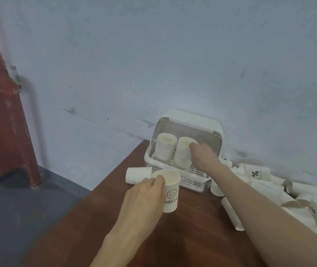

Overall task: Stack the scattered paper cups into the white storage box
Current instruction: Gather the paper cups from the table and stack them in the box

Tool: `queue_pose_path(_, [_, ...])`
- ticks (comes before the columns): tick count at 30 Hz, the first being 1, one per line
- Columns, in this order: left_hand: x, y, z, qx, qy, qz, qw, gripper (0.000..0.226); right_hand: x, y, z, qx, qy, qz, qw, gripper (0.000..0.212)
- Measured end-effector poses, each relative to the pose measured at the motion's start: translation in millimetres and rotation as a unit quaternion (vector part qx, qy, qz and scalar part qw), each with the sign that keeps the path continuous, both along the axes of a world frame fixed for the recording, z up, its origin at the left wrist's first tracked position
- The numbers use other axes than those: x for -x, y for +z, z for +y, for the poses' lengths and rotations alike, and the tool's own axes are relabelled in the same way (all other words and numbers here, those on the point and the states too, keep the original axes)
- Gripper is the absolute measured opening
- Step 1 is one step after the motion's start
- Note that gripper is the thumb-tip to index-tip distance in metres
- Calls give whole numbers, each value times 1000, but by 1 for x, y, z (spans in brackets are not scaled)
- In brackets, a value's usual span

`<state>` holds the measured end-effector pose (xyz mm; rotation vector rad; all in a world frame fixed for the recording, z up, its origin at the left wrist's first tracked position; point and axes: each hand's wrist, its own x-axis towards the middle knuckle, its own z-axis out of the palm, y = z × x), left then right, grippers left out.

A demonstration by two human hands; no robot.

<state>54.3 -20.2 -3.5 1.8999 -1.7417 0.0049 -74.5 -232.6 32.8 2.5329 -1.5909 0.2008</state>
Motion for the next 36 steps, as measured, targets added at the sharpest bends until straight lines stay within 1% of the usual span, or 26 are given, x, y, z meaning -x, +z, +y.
queue_pose_path(5, [-2,8,-10,0,7,23,1000,13,-4,-8,2,9,1,-13,1000,23])
queue_pose_path(9, [-5,20,-21,18,20,54,998,19,-5,-10,6,9,0,-22,1000,20])
queue_pose_path(14, [-16,52,-59,89,52,80,991,22,-2,-15,8,19,17,-26,999,12])
queue_pose_path(17, [-17,68,-87,144,51,108,982,22,1,-20,5,44,26,-10,999,19])
queue_pose_path(23, [-25,68,-139,166,51,85,981,18,-1,-21,5,62,28,0,998,21])
queue_pose_path(25, [-29,64,-152,166,46,75,982,14,-1,-21,6,60,26,-3,998,19])
queue_pose_path(29, [-33,55,-168,135,38,55,989,12,-2,-22,5,55,20,-8,998,21])
queue_pose_path(36, [-35,36,-183,66,34,-1,997,26,-2,-24,4,47,13,-23,999,23])
